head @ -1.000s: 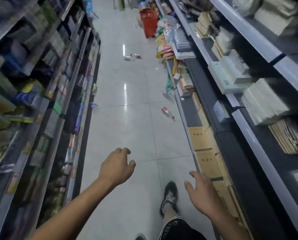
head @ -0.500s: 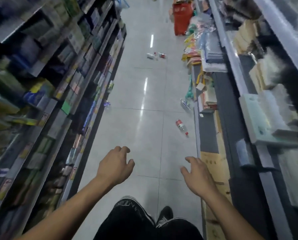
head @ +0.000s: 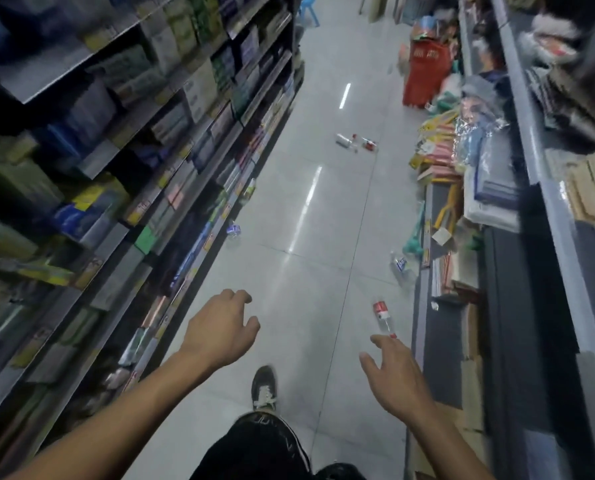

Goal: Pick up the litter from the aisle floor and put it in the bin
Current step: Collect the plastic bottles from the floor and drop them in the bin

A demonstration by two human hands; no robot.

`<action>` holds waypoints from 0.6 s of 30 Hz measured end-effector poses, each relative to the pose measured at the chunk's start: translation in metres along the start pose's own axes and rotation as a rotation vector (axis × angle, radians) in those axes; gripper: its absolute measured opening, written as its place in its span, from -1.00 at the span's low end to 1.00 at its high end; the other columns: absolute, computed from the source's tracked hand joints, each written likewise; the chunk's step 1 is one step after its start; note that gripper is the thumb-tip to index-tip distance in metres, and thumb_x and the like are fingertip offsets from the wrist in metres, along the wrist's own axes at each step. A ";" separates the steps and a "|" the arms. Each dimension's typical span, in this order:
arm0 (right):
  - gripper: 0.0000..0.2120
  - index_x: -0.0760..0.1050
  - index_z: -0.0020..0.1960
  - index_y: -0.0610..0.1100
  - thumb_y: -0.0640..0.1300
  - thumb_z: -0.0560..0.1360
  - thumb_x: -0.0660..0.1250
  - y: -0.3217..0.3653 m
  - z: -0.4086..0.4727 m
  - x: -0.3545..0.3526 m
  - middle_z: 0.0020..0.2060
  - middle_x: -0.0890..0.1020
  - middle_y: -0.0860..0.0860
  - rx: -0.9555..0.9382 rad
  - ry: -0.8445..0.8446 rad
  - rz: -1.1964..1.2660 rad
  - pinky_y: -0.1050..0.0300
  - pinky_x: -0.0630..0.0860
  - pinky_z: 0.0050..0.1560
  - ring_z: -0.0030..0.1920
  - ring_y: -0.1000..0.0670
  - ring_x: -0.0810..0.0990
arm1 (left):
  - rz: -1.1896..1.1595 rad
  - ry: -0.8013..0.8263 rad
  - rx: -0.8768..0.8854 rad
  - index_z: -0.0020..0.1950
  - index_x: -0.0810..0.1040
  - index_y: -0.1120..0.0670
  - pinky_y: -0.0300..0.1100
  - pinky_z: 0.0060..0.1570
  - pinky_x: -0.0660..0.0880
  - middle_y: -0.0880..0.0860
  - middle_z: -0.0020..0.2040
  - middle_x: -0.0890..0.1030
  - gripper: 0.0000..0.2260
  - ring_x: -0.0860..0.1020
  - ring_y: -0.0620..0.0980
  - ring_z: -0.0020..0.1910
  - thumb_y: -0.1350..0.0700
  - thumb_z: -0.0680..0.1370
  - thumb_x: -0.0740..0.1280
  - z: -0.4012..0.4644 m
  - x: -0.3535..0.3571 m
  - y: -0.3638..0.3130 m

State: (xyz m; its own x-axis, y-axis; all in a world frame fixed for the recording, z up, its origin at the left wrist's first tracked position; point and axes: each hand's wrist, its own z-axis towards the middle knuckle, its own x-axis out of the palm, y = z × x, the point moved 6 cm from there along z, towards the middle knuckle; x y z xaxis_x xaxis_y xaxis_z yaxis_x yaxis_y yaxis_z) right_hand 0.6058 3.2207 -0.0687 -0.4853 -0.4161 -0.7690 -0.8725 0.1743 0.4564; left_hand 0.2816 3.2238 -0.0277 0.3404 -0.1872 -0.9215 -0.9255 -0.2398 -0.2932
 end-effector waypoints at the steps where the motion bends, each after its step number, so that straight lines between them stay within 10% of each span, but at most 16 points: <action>1: -0.53 0.33 0.49 -0.01 0.14 0.64 0.18 0.005 0.013 -0.006 0.42 0.43 0.03 0.014 -0.003 -0.006 0.01 0.40 0.36 0.41 -0.02 0.38 | 0.003 0.003 0.010 0.38 0.45 -0.04 -0.05 0.10 0.52 -0.02 0.25 0.54 -0.57 0.52 0.00 0.21 -0.13 0.55 0.21 0.020 -0.006 -0.001; 18: -0.55 0.32 0.49 -0.01 0.11 0.64 0.18 -0.072 0.140 -0.094 0.42 0.41 0.05 0.441 -0.145 0.207 0.03 0.40 0.33 0.41 -0.01 0.36 | 0.120 0.209 0.422 0.37 0.45 -0.07 -0.11 -0.05 0.48 -0.09 0.23 0.52 -0.61 0.50 -0.06 0.17 -0.11 0.56 0.20 0.289 0.002 -0.214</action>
State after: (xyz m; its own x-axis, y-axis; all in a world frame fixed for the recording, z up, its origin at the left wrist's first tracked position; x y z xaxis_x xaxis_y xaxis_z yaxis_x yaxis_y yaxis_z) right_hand 0.7062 3.3720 -0.0914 -0.6262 -0.2100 -0.7508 -0.6823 0.6136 0.3974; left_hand 0.4323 3.5503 -0.0405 0.2133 -0.3872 -0.8970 -0.9321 0.1944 -0.3056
